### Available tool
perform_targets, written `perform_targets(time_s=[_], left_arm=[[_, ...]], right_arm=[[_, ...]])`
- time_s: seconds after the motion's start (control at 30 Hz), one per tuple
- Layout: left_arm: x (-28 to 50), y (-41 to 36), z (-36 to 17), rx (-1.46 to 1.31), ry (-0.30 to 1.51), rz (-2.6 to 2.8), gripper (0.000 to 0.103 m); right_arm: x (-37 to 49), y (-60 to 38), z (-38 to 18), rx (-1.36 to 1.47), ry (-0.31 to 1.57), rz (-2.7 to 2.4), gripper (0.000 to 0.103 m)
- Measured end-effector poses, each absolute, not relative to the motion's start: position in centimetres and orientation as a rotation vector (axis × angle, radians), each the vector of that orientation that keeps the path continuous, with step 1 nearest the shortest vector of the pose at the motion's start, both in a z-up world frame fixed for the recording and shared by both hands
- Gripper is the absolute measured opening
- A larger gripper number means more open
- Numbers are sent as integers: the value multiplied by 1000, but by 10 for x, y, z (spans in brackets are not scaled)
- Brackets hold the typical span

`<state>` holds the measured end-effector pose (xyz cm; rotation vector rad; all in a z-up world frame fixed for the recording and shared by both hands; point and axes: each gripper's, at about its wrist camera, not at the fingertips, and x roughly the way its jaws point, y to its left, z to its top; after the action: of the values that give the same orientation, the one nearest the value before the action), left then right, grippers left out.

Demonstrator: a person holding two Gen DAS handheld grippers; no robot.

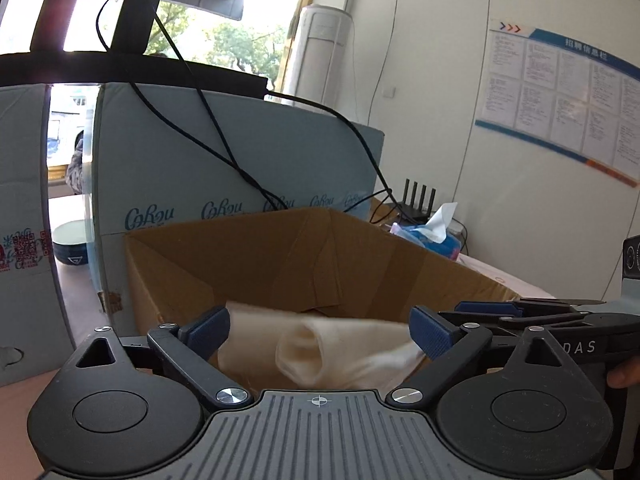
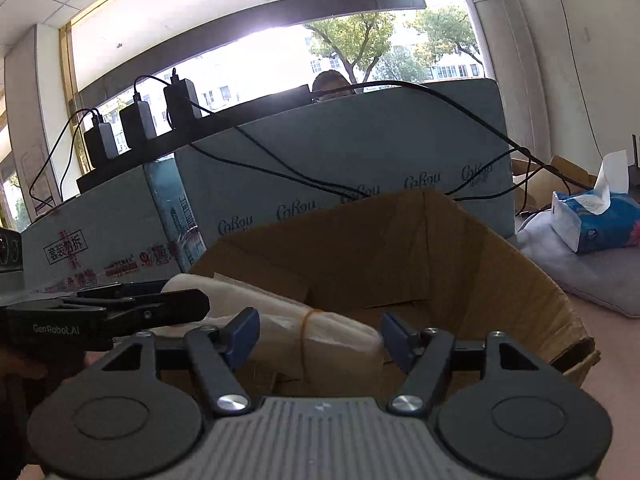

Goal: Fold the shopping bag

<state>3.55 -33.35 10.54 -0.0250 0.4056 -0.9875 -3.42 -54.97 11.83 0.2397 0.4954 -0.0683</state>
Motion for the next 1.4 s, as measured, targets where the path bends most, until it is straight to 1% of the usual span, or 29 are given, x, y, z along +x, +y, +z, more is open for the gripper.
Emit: perform_targets(time_s=[0.03,0.13,0.23,0.47,0.67,0.77,0.87,1.0,1.23,1.3,1.4], left_arm=[[35,-333,108,-35,390,-986,102],[28,-318,113,-80,348,-986,103],[13,-289,117,-114,289,-955,103],[-22,-211,124,-142,180,-858,103],[-46,-149,113,-105,121,-682,103],[-54,-124,103,-58,140,-574,103],[-57,-100,91,-44,193,-485,103],[-59,-74,72,-20,249,-328,103],[-37,-48,43,26,372,-92,103],[-29,-48,37,57,395,-66,103],[-21,-45,26,80,429,-51,103]], right_arm=[[-36,-548,120,226,496,-81,84],[-42,-533,124,158,471,-159,87],[-53,-526,132,157,427,-136,92],[-84,-470,153,111,339,-24,97],[-89,-411,159,124,314,68,102],[-87,-379,151,118,324,110,103],[-78,-335,130,65,347,172,103],[-64,-297,100,62,387,220,103],[-29,-266,46,-4,506,209,102],[-16,-263,30,4,567,202,102],[-10,-261,15,-5,601,186,102]])
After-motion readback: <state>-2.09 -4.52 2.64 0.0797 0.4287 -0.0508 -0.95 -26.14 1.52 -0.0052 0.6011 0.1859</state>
